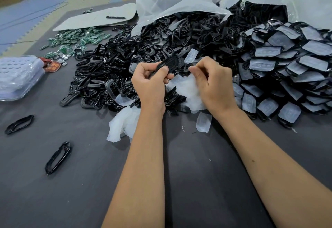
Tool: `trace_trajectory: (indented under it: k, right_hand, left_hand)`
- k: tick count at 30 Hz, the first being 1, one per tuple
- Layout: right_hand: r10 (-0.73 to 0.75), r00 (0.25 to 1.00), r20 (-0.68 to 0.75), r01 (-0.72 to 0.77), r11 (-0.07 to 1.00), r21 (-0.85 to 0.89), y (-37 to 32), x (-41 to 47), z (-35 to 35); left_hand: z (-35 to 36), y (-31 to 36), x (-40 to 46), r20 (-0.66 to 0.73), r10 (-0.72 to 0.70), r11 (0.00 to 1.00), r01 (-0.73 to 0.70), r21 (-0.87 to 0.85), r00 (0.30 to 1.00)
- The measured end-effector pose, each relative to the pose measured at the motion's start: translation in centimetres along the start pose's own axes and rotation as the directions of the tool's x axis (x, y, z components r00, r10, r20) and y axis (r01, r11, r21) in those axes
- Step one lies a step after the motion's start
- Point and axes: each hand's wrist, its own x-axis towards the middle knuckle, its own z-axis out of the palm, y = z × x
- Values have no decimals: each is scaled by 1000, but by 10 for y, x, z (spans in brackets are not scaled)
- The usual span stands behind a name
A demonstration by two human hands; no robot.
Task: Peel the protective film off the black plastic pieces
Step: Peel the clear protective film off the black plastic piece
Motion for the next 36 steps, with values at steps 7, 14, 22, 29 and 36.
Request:
trace_trajectory:
  k: [7, 14, 22, 29, 36]
  right_hand:
    - [89, 962, 260, -82, 996, -36, 6, -2, 4]
    - [74, 966, 247, -80, 997, 15, 4, -4, 2]
    - [60, 995, 78, -63, 997, 45, 5, -4, 2]
    - [54, 998, -12, -54, 998, 15, 4, -3, 2]
    - [301, 952, 48, -278, 790, 547, 6, -1, 0]
  left_hand:
    - [0, 0, -1, 2, -16, 1000, 16, -11, 1000]
    - [1, 1, -2, -12, -15, 1000, 15, -17, 1000]
    - [0, 0, -2, -10, -21, 1000, 21, -23, 1000]
    - [-1, 0, -2, -8, -8, 1000, 8, -9, 1000]
    - [-1, -3, -2, 72, 32, 998, -35, 46, 997]
